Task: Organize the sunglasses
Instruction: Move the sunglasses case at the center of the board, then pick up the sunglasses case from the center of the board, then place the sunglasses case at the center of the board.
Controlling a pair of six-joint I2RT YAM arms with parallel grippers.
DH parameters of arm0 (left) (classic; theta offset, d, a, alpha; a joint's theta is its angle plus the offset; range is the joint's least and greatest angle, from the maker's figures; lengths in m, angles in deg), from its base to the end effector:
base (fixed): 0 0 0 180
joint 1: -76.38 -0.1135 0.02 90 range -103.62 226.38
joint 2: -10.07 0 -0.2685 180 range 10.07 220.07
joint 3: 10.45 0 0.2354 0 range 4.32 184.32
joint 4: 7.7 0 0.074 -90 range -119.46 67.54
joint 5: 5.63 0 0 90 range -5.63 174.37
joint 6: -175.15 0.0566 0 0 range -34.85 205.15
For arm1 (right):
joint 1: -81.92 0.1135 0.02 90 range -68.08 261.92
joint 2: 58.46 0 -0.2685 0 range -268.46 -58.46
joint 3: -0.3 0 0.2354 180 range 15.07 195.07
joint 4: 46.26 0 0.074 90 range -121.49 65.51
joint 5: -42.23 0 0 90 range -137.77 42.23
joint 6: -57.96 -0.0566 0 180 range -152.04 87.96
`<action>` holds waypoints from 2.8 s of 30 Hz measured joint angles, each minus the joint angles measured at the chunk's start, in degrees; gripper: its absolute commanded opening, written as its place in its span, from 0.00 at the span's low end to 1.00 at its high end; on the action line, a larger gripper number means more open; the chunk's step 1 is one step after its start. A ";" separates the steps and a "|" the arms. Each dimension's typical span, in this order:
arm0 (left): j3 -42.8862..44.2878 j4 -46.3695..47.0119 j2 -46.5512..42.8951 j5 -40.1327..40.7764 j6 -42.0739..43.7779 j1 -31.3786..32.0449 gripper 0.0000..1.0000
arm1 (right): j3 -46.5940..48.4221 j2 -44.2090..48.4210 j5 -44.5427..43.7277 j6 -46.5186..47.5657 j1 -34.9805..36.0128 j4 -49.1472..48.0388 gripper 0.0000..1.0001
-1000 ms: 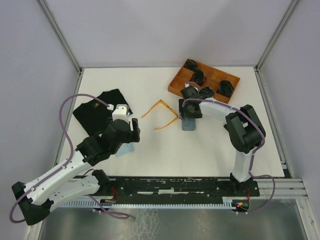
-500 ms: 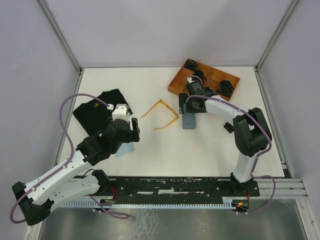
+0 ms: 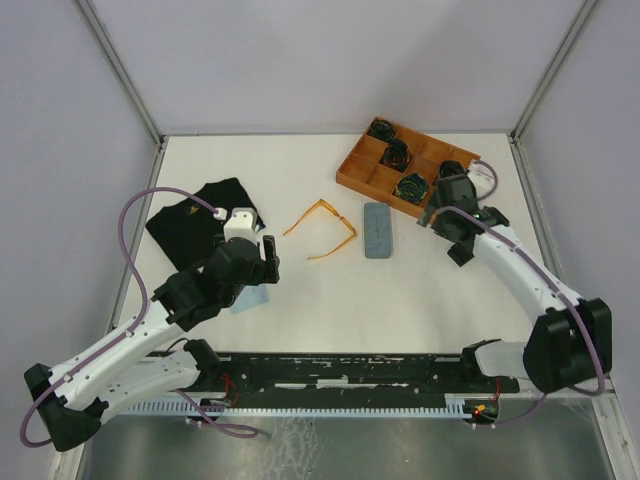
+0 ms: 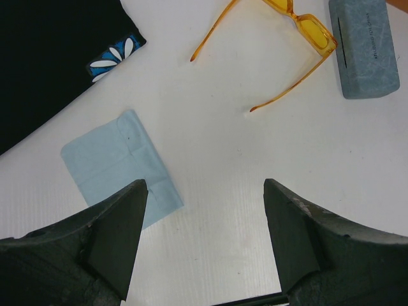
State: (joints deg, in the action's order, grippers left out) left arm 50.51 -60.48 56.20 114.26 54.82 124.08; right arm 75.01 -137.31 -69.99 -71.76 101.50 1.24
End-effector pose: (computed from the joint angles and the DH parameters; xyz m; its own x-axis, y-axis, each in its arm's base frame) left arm 0.1276 -0.0983 0.2916 -0.5475 -0.0488 -0.8354 0.1162 0.9842 -0.1337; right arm 0.2722 0.0741 0.2608 -0.6252 0.4055 -0.6668 0.4036 0.8993 0.1685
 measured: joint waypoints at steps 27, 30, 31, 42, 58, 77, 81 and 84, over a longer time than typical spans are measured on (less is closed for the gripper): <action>0.00 0.02 0.35 -0.48 0.66 0.00 0.80 | -3.10 -11.82 5.62 -6.54 -24.59 -2.93 0.98; 0.00 0.02 0.46 -0.48 0.66 0.00 0.80 | -1.70 -14.43 5.70 -6.49 -24.57 -2.99 0.96; 0.00 0.02 0.50 -0.48 0.68 0.00 0.80 | -1.14 -15.17 5.68 -6.45 -24.59 -2.84 0.93; 0.00 0.02 0.87 -0.52 0.68 -0.11 0.80 | 1.25 -19.06 4.15 -3.69 -24.61 -1.86 0.76; 0.00 0.02 0.96 -0.52 0.70 -0.24 0.80 | -1.79 -9.99 4.96 -1.81 -24.63 -2.71 0.32; 0.00 0.02 -0.20 -0.52 0.70 -1.38 0.80 | -10.38 13.25 21.42 7.45 10.47 -3.80 0.24; 0.00 0.04 0.02 -0.52 0.68 -1.66 0.79 | -11.93 11.91 19.21 5.64 20.74 -3.78 0.24; 0.00 0.04 0.22 -0.55 0.68 -1.73 0.79 | -12.04 8.63 15.32 3.76 27.32 -4.04 0.25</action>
State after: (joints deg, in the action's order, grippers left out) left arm 50.51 -60.44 56.42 113.71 55.50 122.36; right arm 62.97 -128.67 -54.67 -68.00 128.82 -2.81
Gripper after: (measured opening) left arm 0.796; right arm 0.626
